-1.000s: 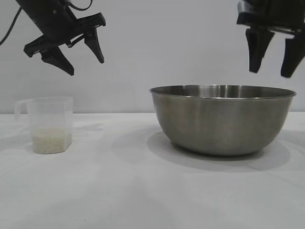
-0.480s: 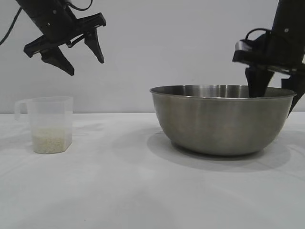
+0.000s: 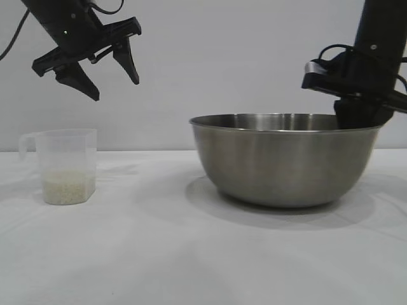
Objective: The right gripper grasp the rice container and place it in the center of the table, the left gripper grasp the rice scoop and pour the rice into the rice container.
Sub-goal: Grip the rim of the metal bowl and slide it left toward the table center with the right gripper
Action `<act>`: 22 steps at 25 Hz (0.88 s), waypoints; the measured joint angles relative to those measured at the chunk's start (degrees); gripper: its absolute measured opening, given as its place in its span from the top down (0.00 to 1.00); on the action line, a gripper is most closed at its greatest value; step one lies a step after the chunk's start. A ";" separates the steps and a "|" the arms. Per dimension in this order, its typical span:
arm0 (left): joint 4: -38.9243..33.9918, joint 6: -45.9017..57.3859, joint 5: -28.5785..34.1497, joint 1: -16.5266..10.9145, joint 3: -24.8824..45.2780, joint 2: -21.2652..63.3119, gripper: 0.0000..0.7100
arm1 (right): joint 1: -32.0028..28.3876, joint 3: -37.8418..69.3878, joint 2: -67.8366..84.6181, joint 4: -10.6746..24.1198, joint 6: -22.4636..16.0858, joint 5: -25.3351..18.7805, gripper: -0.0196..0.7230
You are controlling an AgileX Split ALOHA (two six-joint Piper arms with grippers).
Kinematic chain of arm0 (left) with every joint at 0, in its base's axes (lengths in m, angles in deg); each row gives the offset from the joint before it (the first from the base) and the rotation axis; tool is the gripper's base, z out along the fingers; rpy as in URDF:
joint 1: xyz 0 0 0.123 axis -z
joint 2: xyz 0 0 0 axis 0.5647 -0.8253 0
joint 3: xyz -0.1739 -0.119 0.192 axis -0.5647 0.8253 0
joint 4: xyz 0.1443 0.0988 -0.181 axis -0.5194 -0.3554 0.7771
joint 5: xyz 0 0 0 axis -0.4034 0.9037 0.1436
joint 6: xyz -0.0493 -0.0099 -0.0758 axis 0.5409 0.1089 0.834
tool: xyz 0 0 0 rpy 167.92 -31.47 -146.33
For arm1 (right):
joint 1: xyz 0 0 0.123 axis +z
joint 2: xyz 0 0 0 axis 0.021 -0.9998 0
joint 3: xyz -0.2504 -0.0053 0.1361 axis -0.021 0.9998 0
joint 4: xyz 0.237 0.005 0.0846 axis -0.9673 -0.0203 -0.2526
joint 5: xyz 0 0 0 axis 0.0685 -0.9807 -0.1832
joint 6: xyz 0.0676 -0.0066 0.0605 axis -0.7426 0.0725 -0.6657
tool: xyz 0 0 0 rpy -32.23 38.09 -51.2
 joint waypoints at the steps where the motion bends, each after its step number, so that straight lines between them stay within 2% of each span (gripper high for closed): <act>1: 0.00 0.00 0.00 0.00 0.00 0.00 0.33 | 0.45 0.00 0.00 -0.02 0.00 0.00 0.97; 6: 0.00 0.00 0.00 0.00 0.00 0.00 0.33 | 1.46 0.00 0.00 -0.42 0.00 0.00 0.97; 7: 0.00 0.00 0.00 0.00 0.00 0.00 0.33 | 1.46 0.00 0.00 -0.64 0.00 0.00 0.91; 8: 0.00 0.00 0.00 0.00 0.00 0.00 0.33 | 1.46 0.00 0.00 -1.09 0.00 0.00 0.91; 14: 0.00 0.00 0.00 0.00 0.00 0.00 0.33 | 1.46 0.00 0.00 -1.95 0.00 -0.09 0.35; 16: 0.00 0.00 0.04 0.00 0.00 0.00 0.33 | 1.46 0.00 0.91 -1.95 -0.24 -0.09 0.27; 19: 0.00 0.00 0.27 0.00 0.00 0.00 0.33 | 1.34 0.00 3.82 -1.67 -1.00 -0.13 0.28; 20: 0.00 0.00 0.41 0.00 0.00 0.00 0.33 | 1.14 0.00 5.02 -1.07 -1.00 -0.22 0.23; 22: 0.00 0.00 0.53 0.00 0.00 0.00 0.33 | 0.59 0.00 7.33 1.08 -1.00 -0.49 0.25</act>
